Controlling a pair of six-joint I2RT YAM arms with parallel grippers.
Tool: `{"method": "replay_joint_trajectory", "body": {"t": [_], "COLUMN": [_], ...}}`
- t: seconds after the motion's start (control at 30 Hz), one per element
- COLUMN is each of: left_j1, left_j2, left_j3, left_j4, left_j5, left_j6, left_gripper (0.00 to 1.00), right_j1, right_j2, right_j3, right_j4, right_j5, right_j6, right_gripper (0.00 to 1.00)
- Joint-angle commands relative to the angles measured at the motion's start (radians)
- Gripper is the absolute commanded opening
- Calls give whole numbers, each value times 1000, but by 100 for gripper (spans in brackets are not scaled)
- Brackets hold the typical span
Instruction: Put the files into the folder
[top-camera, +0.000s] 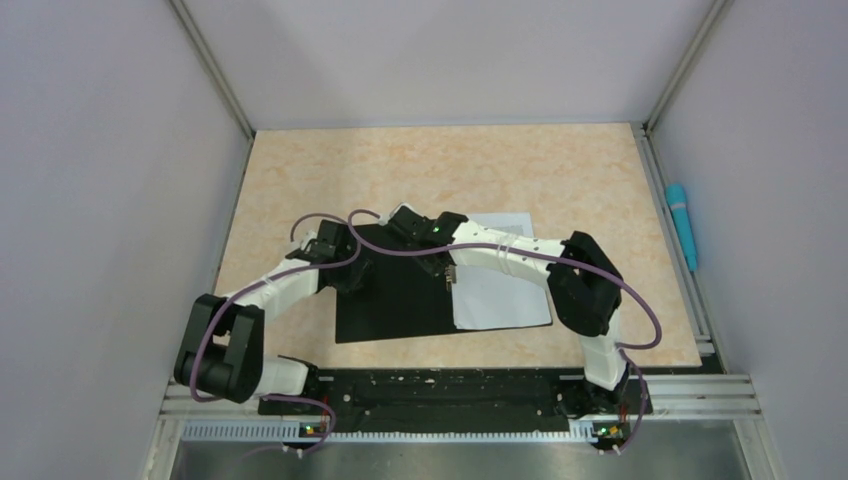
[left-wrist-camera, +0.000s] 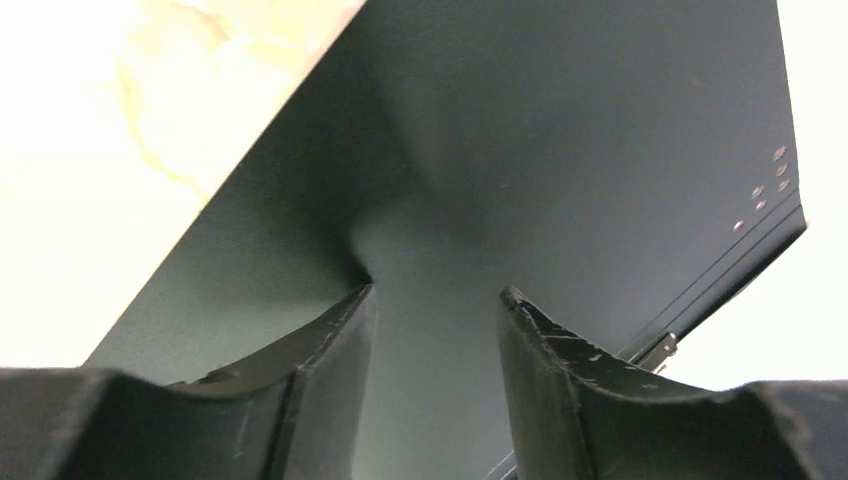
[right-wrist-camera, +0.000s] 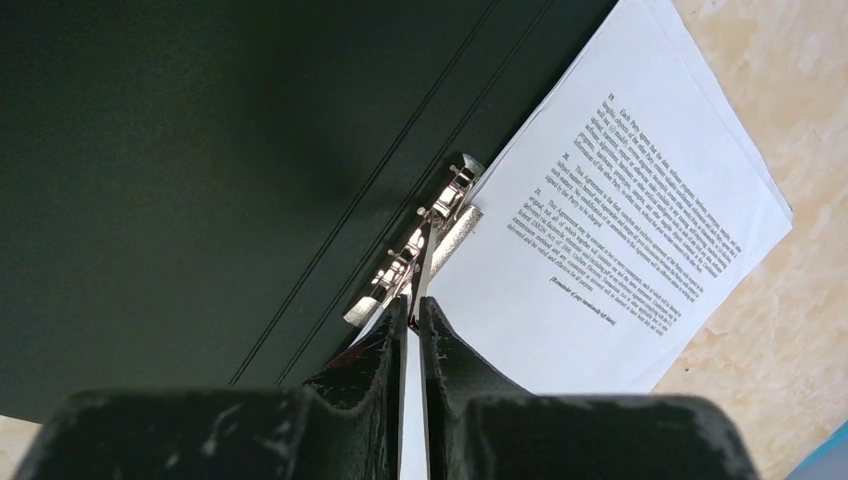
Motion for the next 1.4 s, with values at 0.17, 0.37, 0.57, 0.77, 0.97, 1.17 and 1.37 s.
{"method": "replay_joint_trajectory", "body": {"t": [0.17, 0.37, 0.57, 0.77, 0.97, 1.17, 1.37], "left_j1": [-1, -15, -15, -16, -17, -23, -23], "left_j2": [136, 240, 255, 295, 407, 413, 410], "left_j3": [41, 207, 207, 275, 362, 322, 321], "left_j4": [-146, -398, -418, -493, -553, -496, -494], "left_j5": [-62, -215, -224, -256, -227, -220, -223], "left_j6": [127, 133, 116, 129, 192, 196, 179], "left_gripper": [64, 70, 72, 92, 96, 96, 94], "right_j1": [6, -14, -31, -45, -49, -53, -53], "right_j2": [-65, -122, -154, -169, -162, -171, -171], "right_j3": [-87, -176, -237, -241, -230, -227, -193], "right_j4": [48, 116, 168, 183, 192, 202, 188], "right_j5": [-13, -46, -93, -105, -116, -117, -112], "right_j6": [42, 69, 82, 75, 76, 83, 78], "right_gripper": [4, 1, 1, 1, 1, 1, 4]}}
